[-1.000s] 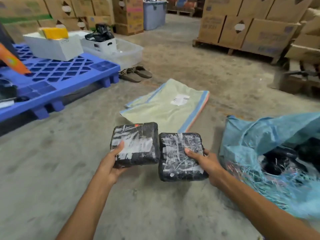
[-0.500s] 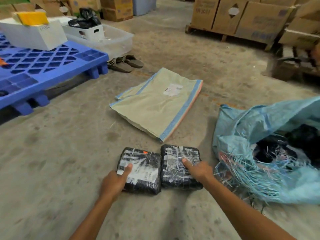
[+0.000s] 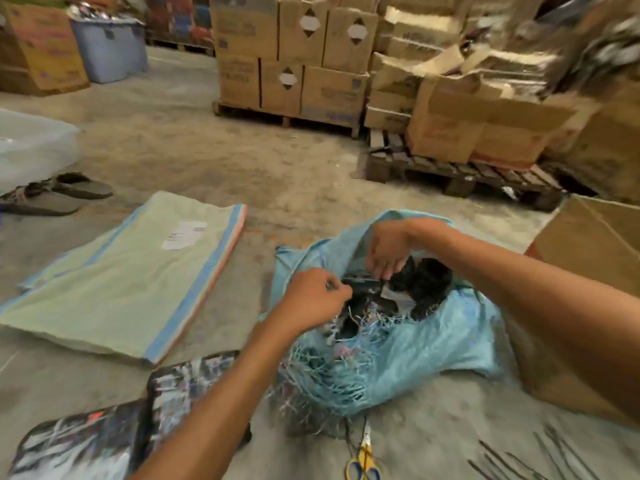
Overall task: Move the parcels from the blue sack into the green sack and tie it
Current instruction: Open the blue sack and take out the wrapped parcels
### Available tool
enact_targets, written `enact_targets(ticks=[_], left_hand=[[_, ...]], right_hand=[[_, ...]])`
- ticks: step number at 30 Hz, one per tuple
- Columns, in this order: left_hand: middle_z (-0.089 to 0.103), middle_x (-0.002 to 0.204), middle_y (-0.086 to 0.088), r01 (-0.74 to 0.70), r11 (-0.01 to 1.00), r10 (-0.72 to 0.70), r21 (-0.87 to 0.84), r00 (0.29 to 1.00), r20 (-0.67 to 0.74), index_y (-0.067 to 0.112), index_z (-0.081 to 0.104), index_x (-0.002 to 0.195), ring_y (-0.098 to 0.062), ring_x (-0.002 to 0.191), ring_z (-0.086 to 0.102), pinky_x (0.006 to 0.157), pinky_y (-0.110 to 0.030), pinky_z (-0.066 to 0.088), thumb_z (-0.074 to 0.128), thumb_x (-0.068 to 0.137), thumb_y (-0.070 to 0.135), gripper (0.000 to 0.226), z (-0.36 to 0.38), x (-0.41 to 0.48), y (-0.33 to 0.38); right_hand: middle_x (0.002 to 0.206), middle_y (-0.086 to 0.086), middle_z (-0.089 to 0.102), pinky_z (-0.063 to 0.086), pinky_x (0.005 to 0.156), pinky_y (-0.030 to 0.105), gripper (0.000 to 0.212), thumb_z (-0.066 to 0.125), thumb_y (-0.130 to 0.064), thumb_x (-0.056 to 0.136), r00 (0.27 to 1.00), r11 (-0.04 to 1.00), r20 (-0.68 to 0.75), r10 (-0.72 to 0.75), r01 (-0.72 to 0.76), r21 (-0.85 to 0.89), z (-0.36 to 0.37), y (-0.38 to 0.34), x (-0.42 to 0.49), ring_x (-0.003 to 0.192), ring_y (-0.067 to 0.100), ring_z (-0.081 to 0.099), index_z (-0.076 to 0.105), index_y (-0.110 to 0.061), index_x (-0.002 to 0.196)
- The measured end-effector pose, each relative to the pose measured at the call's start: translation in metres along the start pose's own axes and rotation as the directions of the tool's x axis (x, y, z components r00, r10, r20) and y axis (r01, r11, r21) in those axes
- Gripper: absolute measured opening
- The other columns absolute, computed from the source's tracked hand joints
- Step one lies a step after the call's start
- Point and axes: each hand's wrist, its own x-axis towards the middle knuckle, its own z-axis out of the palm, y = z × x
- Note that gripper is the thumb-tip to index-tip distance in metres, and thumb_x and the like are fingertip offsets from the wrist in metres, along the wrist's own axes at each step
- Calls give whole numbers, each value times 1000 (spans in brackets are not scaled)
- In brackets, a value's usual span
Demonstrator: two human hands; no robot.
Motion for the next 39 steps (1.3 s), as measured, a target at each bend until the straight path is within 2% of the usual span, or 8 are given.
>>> enact_targets(ticks=[4,6,7,10,15,24,31,39], left_hand=[[73,75,-18,166,986,-155,-35,967,203,-3,72,80,-28,69,70,73,-38,59,59,89,24,32,80,54,-3],[64,65,-16,201,974,-215,106,965,149,0,64,66,-14,61,49,69,-42,53,55,88,20,30,103,77,-23],[62,69,-19,203,956,-225,212,971,85,0,62,69,-36,107,52,68,-42,50,55,88,19,27,113,90,-32],[63,112,-22,251,885,-219,392,968,-125,-4,62,106,-38,108,60,88,-41,48,56,90,22,31,121,118,-63],[69,108,-17,400,795,-350,457,917,-194,-2,65,100,-32,93,66,79,-39,53,58,93,41,43,103,149,-96],[55,134,-13,251,449,-452,858,892,-25,7,54,134,-28,120,54,101,-35,48,59,77,72,87,93,167,-101],[8,152,-44,338,204,-424,919,876,-228,-18,-2,148,-53,142,19,118,-57,18,44,102,25,78,156,137,-124],[5,147,-51,382,198,-479,903,841,-250,-22,-4,144,-60,140,13,116,-63,15,37,101,6,66,166,146,-115]], right_hand=[[81,-2,77,55,66,24,20,59,-11,94,996,998,-87,-28,32,51,25,69,28,74,12,72,74,-10,107],[95,-2,78,54,74,23,23,65,-16,86,970,995,-222,-102,95,-43,48,86,53,87,17,71,78,-21,103],[103,-1,77,51,79,23,27,62,-15,85,957,991,-262,-128,111,-81,58,94,68,96,20,70,78,-23,105],[114,4,74,49,88,23,40,59,-12,83,939,985,-296,-172,161,-61,80,104,103,109,24,66,72,-22,120],[110,11,71,55,87,32,40,68,-41,79,908,987,-391,-151,162,-5,94,99,138,103,31,66,69,-19,113],[118,10,66,47,98,39,62,66,-60,78,852,983,-495,-168,104,-154,92,67,169,111,33,62,59,-15,120],[133,10,60,40,108,58,53,69,-25,85,875,910,-475,-92,-120,-397,111,34,203,127,37,53,55,-19,136],[124,7,65,49,101,47,46,71,-30,85,834,943,-544,-89,-105,-315,111,36,211,117,32,62,61,-20,129]])
